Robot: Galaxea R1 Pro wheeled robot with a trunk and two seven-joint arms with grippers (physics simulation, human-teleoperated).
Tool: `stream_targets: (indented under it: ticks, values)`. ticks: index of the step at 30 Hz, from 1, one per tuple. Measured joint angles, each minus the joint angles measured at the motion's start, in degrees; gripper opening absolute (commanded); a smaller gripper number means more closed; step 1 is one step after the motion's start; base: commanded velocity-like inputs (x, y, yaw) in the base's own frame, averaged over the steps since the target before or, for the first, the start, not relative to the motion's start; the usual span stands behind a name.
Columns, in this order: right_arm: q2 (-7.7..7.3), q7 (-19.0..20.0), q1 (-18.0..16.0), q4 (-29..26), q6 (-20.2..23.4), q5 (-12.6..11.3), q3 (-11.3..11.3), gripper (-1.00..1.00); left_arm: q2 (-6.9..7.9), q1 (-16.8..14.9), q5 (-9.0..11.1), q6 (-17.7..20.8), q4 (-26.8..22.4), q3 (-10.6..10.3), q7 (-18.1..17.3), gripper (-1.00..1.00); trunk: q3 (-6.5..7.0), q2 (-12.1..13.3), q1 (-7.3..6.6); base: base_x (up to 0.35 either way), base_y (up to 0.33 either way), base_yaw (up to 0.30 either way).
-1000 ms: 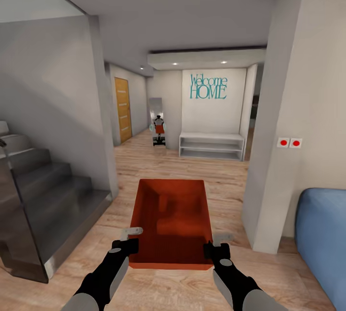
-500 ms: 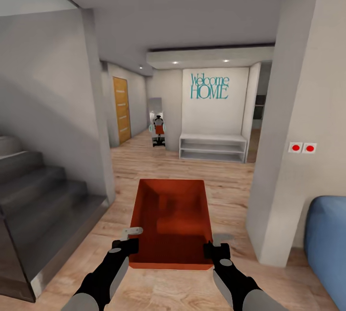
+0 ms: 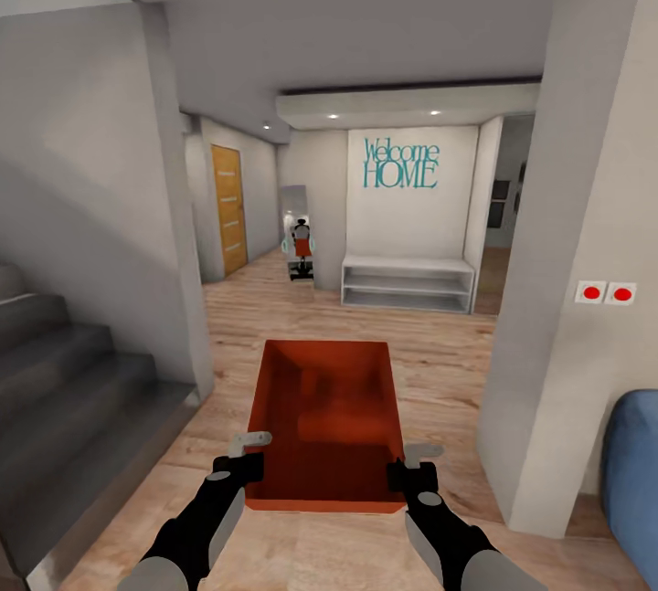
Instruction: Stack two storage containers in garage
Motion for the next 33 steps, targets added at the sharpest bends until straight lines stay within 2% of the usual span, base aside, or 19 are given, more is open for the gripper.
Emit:
stream_targets:
  ticks: [12, 20, 33]
  values:
    - [0.0, -0.1, 0.0, 0.0, 0.0, 0.0, 0.1, -1.0, 0.0, 0.0, 0.0, -0.1, 0.1, 0.0, 0.0, -1.0, 0.0, 0.0, 0.0, 0.325, 0.0, -0.007]
    - [0.0, -0.1, 0.0, 0.0, 0.0, 0.0, 0.1, -1.0, 0.02, 0.0, 0.1, -0.2, 0.1, 0.0, 0.0, -1.0, 0.0, 0.0, 0.0, 0.325, 0.0, -0.172]
    - [0.0, 0.0, 0.0, 0.0, 0.0, 0.0, 0.0, -1.0, 0.0, 0.0, 0.0, 0.0, 0.0, 0.0, 0.0, -1.0, 0.0, 0.0, 0.0, 0.325, 0.0, -0.008]
